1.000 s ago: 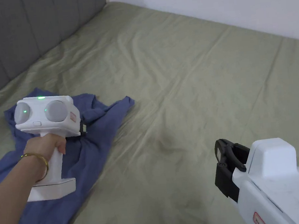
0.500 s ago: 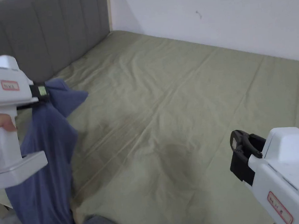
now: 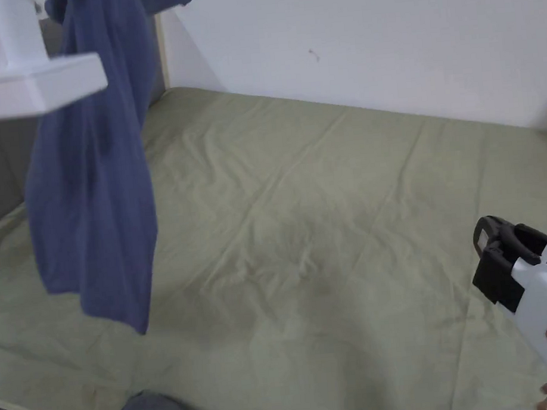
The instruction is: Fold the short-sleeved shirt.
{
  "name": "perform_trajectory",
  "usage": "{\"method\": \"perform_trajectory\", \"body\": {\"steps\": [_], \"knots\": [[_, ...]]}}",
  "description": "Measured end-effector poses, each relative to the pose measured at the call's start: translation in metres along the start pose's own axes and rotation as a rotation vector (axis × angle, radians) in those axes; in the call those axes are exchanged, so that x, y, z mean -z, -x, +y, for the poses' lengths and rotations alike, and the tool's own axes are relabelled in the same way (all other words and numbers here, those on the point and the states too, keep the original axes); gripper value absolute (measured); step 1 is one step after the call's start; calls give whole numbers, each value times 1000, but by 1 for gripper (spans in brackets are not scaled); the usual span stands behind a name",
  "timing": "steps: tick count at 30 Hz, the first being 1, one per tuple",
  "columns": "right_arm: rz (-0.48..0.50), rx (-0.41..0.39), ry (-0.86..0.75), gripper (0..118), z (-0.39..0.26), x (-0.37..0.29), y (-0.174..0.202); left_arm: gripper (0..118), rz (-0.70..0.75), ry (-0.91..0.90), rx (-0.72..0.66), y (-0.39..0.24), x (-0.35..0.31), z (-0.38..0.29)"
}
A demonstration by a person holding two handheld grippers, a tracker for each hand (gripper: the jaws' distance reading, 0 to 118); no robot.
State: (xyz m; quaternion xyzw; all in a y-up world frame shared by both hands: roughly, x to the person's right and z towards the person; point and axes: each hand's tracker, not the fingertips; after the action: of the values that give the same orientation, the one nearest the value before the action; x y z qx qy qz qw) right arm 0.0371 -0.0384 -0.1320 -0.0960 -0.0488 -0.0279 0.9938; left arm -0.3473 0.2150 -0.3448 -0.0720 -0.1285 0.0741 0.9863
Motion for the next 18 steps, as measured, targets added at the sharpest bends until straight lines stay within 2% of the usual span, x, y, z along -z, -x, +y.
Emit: {"method": "perform_trajectory", "body": {"steps": [5, 9, 14, 18], "knots": [[-92, 0, -31, 0, 6, -17, -27, 2, -116, -28, 47, -67, 24, 38], [-169, 6, -49, 0, 9, -29, -46, 2, -199, -6, 41, -115, 51, 44], [-256, 5, -53, 0, 10, -45, -64, 2, -282, 76, 50, -173, 93, 15], [-305, 10, -42, 0, 8, -53, -74, 2, -333, 196, 72, -210, 128, -38]]}}
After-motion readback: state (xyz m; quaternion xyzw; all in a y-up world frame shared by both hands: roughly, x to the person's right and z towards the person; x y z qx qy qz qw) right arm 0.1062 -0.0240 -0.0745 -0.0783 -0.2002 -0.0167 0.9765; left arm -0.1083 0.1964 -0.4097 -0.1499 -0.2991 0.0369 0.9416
